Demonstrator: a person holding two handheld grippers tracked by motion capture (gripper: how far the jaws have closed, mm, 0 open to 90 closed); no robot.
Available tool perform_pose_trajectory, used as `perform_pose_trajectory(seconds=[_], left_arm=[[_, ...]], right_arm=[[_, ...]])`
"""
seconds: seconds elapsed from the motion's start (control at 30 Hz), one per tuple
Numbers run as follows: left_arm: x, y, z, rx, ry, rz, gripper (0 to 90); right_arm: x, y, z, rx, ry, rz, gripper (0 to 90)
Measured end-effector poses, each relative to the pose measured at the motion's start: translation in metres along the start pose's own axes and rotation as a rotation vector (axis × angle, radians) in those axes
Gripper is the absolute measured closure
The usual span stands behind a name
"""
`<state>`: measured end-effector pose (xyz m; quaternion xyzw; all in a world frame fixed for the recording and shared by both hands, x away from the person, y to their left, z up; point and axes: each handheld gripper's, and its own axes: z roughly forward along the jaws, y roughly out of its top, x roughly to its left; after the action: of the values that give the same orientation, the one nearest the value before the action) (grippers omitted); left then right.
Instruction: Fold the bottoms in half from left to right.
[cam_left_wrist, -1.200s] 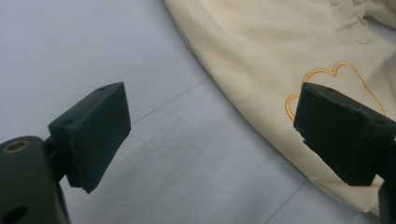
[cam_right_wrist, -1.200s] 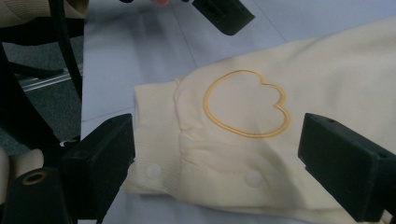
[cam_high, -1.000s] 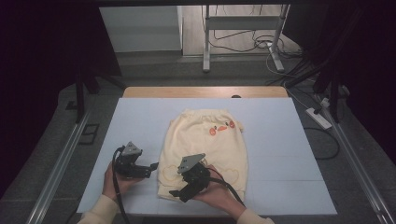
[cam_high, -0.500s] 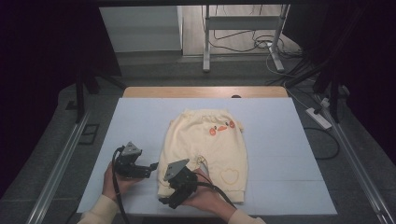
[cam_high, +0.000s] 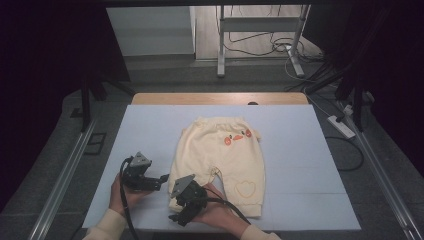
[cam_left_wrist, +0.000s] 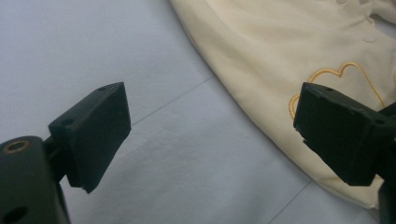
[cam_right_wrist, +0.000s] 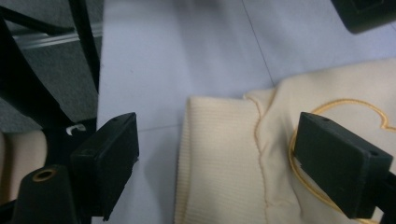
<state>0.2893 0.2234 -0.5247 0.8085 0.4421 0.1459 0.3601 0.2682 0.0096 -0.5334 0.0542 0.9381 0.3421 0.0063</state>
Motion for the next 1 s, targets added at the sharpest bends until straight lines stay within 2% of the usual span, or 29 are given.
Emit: perform_pose_trajectory(seconds=[0.37,0.53,0.6,0.63,0.7,0.8,0.9,1.0], left_arm=[[0.0,0.0,0.001,0.004,-0.001,0.001,10.8],[-0.001,0.0,0.001,0.004,-0.001,0.002,11.0],[-0.001,0.0,0.001,0.004,-0.002,0.003,11.0],[-0.001,0.0,0.001,0.004,-0.003,0.003,11.0],[0.0,0.0,0.001,0.003,-0.002,0.003,11.0],[0.0,0.0,0.001,0.002,-0.003,0.003,11.2],[0.0,0.001,0.002,0.001,-0.008,0.003,11.2],[0.0,0.003,0.002,-0.003,-0.012,0.003,11.4]], right_arm=[[0.003,-0.003,-0.002,0.004,-0.07,-0.046,28.6],[0.001,-0.004,-0.007,0.009,-0.102,-0.043,47.7],[0.001,-0.004,-0.01,0.022,-0.127,-0.064,59.4],[0.002,-0.004,-0.01,0.018,-0.123,-0.073,65.0],[0.002,-0.005,-0.011,0.015,-0.139,-0.081,68.9],[0.0,-0.004,-0.015,0.015,-0.127,-0.078,72.9],[-0.003,-0.004,-0.019,-0.005,-0.106,-0.05,74.4],[-0.004,-0.004,-0.024,-0.027,-0.099,-0.042,75.0]])
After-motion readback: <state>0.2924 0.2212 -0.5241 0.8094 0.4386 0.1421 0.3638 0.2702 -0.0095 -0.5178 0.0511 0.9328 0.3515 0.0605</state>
